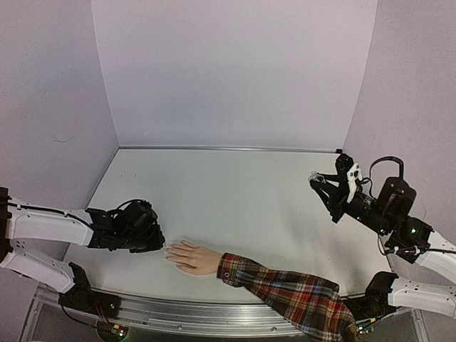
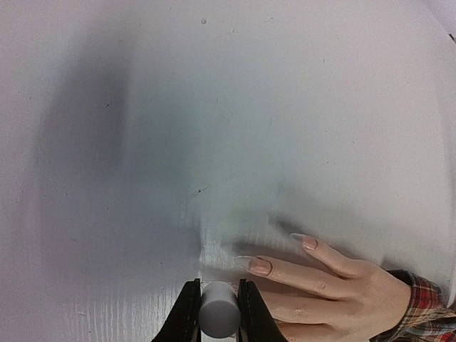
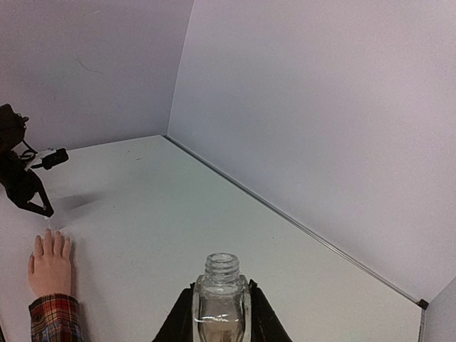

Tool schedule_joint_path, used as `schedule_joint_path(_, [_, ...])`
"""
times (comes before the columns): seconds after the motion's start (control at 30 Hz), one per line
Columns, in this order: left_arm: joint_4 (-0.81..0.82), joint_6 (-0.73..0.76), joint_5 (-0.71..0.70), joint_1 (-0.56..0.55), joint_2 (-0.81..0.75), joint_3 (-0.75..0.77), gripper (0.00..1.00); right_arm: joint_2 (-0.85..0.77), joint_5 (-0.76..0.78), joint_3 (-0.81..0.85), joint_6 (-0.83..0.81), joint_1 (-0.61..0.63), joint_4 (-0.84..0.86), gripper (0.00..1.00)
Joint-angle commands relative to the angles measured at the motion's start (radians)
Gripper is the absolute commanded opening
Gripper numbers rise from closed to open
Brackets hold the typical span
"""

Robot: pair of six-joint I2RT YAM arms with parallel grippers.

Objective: Paint the nails

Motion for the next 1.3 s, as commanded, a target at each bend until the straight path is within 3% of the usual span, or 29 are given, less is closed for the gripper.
schedule_joint_path(0.0, [0.000, 0.005, -0.029, 0.005, 0.012, -0.009, 0.00, -0.006, -0.004, 0.008, 0.010, -0.004, 0.038, 0.00])
schedule_joint_path(0.4, [-0.077, 0.006, -0.086, 0.012, -0.001, 0.004, 0.00, -0.001, -0.005, 0.011, 0.014, -0.004, 0.038, 0.00])
schedule_joint_path(0.67, [-0.256, 0.115, -0.116, 0.012, -0.132, 0.225, 0.00, 0.000, -0.013, 0.020, 0.009, -0.004, 0.038, 0.00])
schedule_joint_path(0.8, [-0.111, 0.282, 0.099, 0.012, -0.158, 0.362, 0.00, 0.038, -0.113, 0.032, 0.032, -0.004, 0.055, 0.00])
schedule_joint_path(1.0, [-0.012, 0.507, 0.462, 0.013, -0.017, 0.631, 0.00, 0.183, -0.291, 0.062, 0.161, -0.002, 0.223, 0.00])
schedule_joint_path(1.27, [0.050, 0.599, 0.723, 0.011, 0.171, 0.867, 0.00, 0.425, -0.387, 0.189, 0.219, 0.064, 0.363, 0.00])
